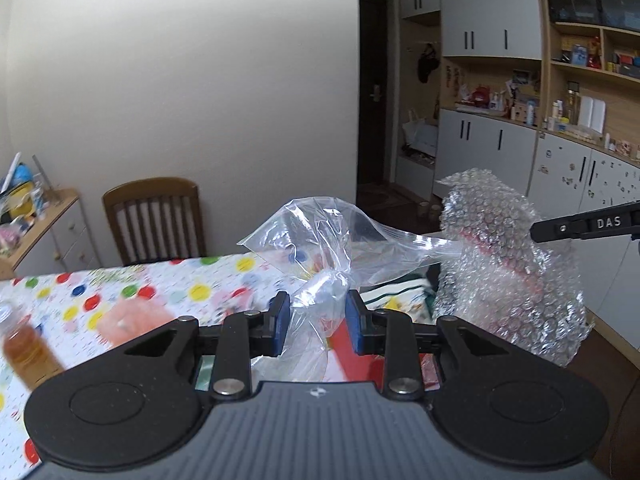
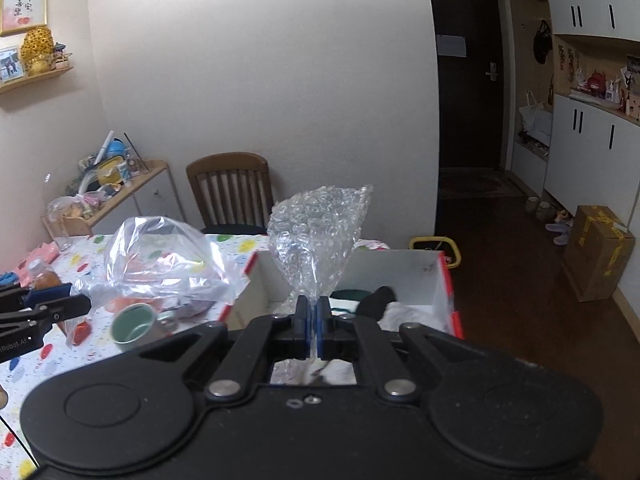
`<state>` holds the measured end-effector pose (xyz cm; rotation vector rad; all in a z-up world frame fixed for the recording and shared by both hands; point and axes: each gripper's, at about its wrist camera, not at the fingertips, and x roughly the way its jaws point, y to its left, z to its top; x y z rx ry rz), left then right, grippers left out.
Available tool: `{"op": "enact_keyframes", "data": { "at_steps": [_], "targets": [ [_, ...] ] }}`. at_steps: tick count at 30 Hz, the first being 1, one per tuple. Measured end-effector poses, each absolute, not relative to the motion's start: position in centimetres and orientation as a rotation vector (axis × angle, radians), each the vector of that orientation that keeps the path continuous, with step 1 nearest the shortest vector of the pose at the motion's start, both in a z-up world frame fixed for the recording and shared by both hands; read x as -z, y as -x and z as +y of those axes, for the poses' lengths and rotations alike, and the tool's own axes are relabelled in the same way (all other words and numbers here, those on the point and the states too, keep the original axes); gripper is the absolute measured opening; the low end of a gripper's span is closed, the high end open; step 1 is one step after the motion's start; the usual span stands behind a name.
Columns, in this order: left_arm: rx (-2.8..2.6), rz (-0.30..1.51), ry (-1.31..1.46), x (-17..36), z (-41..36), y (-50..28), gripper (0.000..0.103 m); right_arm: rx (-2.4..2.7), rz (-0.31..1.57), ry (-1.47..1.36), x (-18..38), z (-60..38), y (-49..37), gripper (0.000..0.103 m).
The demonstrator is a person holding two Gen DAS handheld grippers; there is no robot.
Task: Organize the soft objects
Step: 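Lower the bubble wrap with the right tool while the left tool lowers the bag, opening both in the box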
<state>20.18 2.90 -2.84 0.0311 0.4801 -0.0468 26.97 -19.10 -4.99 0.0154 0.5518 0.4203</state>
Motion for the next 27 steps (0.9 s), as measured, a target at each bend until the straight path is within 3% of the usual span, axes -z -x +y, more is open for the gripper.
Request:
{"op": "enact_keyframes", "data": {
  "at_steps": [15,27],
  "targets": [
    [0.098,0.518,-0.075,4.2,-3.7,-28.2,0.029,-0.355,0.594,0.086,5.8,-21.3,-33.3,0.002],
    [0.067,0.668,-0.078,8.5,-5.9,-33.6,0.029,-0.35,0.725,0.127,10.0,-20.4,-38.2,0.002]
  ]
}}
